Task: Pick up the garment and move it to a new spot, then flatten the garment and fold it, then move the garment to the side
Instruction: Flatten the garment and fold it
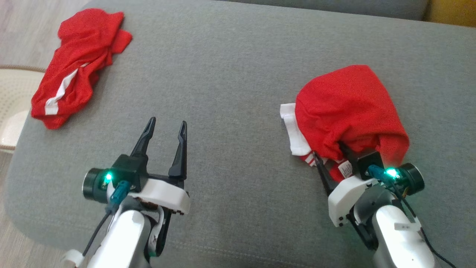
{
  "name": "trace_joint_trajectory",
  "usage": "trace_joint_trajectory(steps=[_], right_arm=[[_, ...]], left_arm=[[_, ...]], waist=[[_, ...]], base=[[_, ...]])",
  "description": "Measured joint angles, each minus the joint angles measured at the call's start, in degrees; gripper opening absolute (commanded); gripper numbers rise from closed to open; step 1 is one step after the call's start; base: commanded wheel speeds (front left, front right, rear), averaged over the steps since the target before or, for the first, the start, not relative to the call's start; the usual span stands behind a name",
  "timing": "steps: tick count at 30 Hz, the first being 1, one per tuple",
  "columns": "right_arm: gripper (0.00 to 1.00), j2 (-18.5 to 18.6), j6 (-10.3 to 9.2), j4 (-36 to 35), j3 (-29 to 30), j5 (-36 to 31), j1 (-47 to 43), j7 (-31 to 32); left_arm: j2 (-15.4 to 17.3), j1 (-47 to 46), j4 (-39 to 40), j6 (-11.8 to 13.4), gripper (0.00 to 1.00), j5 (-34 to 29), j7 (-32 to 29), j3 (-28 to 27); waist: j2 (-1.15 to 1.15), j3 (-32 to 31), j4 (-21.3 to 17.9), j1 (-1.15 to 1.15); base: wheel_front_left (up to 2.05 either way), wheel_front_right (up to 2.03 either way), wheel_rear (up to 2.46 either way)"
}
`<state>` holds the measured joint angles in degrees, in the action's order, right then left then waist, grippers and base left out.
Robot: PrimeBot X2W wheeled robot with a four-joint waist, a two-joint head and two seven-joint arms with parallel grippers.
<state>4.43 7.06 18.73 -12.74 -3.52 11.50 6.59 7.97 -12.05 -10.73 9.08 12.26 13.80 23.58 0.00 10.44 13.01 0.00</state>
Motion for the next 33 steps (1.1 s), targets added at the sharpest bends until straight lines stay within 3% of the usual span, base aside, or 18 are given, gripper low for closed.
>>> trace_joint_trajectory(steps=[2, 3, 7, 13, 18, 23, 28, 29, 30, 31, 33], right_arm=[[0.28, 0.0, 0.0, 1.43, 0.54, -0.02, 0.37, 1.07], [0.0, -0.01, 0.0, 1.64, 0.7, -0.02, 0.43, 1.07], [0.0, -0.07, 0.0, 0.41, 2.12, 0.62, 0.77, 0.73], [0.0, -0.55, 0.0, -7.69, 4.82, 3.53, 0.68, -0.53], [0.0, -1.31, 0.0, -13.57, 14.07, 6.15, -0.19, 0.12], [0.0, -1.47, 0.0, -10.21, 25.18, 11.6, -0.99, 0.52], [0.0, -1.74, 0.0, -1.69, 30.48, 14.58, -0.71, 0.46], [0.35, -1.77, 0.0, 0.01, 30.98, 14.74, -0.31, 0.38], [0.93, -1.8, 0.0, 1.55, 31.43, 14.86, 0.23, 0.19], [1.0, -1.83, 0.0, 2.91, 31.79, 14.78, 0.91, -0.23], [1.0, -1.83, 0.0, 4.63, 31.88, 14.83, 2.19, -1.3]], left_arm=[[-0.32, -0.03, -0.55, 0.0, 1.0, 0.0, 0.41, -0.03], [-0.43, -0.03, -0.64, 0.0, 1.0, 0.0, 0.41, -0.07], [-0.7, -0.06, -0.98, -0.01, 1.0, 0.01, 0.42, -0.27], [-0.73, -0.05, -0.83, 0.01, 1.0, 0.02, 0.48, -1.18], [-0.69, -0.05, -0.29, 0.0, 1.0, 0.0, 0.48, -1.94], [-0.7, -0.05, 0.16, -0.04, 1.0, -0.26, 0.48, -1.99], [-0.73, -0.06, 0.29, -0.08, 1.0, -0.57, 0.48, -2.0], [-0.73, -0.07, 0.29, -0.09, 1.0, -0.57, 0.48, -2.01], [-0.73, -0.08, 0.29, -0.1, 1.0, -0.58, 0.48, -2.01], [-0.73, -0.09, 0.29, -0.16, 1.0, -0.58, 0.48, -2.02], [-0.75, -0.13, 0.29, -0.52, 1.0, -0.59, 0.48, -2.03]], waist=[[0.0, 0.51, 0.9, 0.0], [0.0, 0.73, 1.22, 0.0], [0.0, 1.06, 1.73, 0.0], [0.0, 0.56, 0.64, 0.0], [0.0, 0.39, -1.01, 0.0], [0.0, 1.08, -1.72, 0.0], [0.0, 2.18, -2.27, 0.0], [0.0, 2.45, -2.38, 0.0], [0.0, 2.7, -2.5, 0.0], [0.0, 2.87, -2.65, 0.0], [0.0, 3.02, -2.91, 0.0]], base=[[0.0, 0.0, 0.0], [0.0, 0.0, 0.0], [0.0, 0.0, 0.0], [0.0, 0.0, 0.0], [0.0, 0.0, 0.0], [0.0, 0.0, 0.0], [0.0, 0.0, 0.0], [0.0, 0.0, 0.0], [0.0, 0.0, 0.0], [0.0, 0.0, 0.0], [0.0, 0.0, 0.0]])
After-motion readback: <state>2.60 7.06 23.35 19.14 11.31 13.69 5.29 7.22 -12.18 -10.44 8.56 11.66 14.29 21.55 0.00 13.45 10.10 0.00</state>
